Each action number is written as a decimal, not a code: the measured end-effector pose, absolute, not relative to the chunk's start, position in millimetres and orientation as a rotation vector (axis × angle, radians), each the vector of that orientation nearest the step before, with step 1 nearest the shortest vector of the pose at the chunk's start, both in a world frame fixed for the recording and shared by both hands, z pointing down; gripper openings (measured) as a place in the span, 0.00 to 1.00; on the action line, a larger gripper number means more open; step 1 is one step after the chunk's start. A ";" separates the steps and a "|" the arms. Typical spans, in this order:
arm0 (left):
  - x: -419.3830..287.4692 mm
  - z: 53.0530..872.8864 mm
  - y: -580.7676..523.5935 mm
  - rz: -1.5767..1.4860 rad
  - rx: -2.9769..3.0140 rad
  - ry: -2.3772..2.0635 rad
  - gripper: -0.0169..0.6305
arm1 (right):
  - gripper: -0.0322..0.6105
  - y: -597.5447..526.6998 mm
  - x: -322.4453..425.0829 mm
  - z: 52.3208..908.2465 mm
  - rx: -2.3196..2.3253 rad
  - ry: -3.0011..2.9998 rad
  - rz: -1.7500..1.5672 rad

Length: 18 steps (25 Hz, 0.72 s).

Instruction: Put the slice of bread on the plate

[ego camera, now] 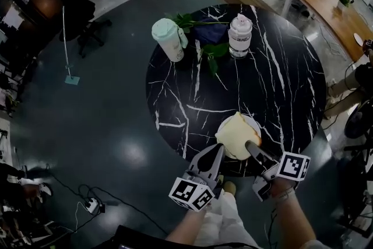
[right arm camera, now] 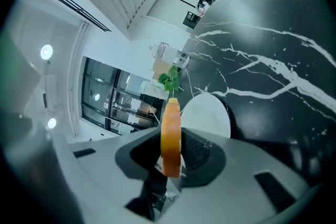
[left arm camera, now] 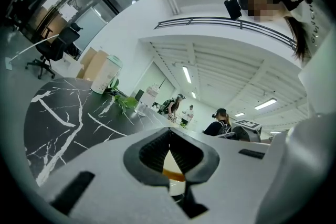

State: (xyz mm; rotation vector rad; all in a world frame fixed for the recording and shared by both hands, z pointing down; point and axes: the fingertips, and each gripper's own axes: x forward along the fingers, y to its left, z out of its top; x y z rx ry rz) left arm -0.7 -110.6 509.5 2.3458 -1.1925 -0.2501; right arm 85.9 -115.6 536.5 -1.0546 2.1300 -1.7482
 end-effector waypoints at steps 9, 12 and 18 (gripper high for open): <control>0.4 510.4 -117.6 -0.267 2.340 -1.181 0.04 | 0.19 -121.1 93.9 558.1 -1.239 2.284 -1.739; -2.3 507.7 -118.6 -0.273 2.333 -1.189 0.04 | 0.20 -123.5 94.4 557.2 -1.271 2.364 -1.676; -6.8 508.2 -118.6 -0.283 2.325 -1.196 0.04 | 0.23 -124.3 93.5 554.8 -1.304 2.431 -1.627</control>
